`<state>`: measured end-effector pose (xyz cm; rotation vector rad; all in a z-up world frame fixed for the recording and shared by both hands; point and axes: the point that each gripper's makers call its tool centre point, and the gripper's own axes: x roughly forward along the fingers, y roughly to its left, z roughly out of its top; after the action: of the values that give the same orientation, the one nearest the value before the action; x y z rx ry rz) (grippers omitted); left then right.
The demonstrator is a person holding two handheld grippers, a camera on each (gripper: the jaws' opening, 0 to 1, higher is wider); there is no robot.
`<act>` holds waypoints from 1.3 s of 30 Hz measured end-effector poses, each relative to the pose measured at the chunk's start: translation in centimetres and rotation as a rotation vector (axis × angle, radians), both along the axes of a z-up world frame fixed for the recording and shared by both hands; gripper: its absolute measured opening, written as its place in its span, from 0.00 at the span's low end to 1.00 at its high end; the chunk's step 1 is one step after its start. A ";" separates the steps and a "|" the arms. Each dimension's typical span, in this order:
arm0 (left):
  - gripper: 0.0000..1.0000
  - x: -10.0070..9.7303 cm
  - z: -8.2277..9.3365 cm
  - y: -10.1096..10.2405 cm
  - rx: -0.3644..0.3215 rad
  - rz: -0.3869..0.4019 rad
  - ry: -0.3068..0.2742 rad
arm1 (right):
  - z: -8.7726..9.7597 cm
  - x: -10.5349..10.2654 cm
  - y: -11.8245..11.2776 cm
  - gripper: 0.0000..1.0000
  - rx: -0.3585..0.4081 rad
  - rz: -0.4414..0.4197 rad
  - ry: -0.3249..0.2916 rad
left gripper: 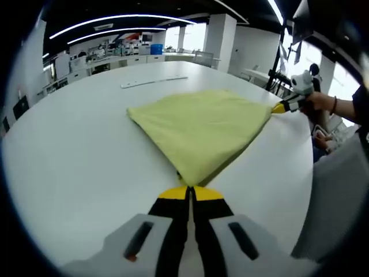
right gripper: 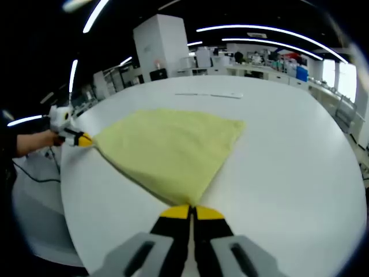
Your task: Fold the garment on the visible template until the final outline fits inside the template.
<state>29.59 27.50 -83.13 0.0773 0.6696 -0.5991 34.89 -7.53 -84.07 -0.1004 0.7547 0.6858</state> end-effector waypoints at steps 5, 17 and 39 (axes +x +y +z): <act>0.00 -0.7 -0.2 -0.1 -0.001 -0.003 0.009 | -0.1 -0.9 -0.1 0.00 -0.002 0.009 0.012; 0.00 -1.9 -0.4 0.4 0.010 0.008 0.009 | -0.2 -2.5 -0.2 0.00 -0.001 0.033 0.029; 0.38 -1.6 1.2 -0.3 -0.032 0.098 0.011 | 1.8 -2.3 0.9 0.44 0.031 0.006 0.013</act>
<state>27.95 27.24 -81.96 0.0110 0.6702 -0.5163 32.62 -6.60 -82.29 -0.0706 0.7564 0.7045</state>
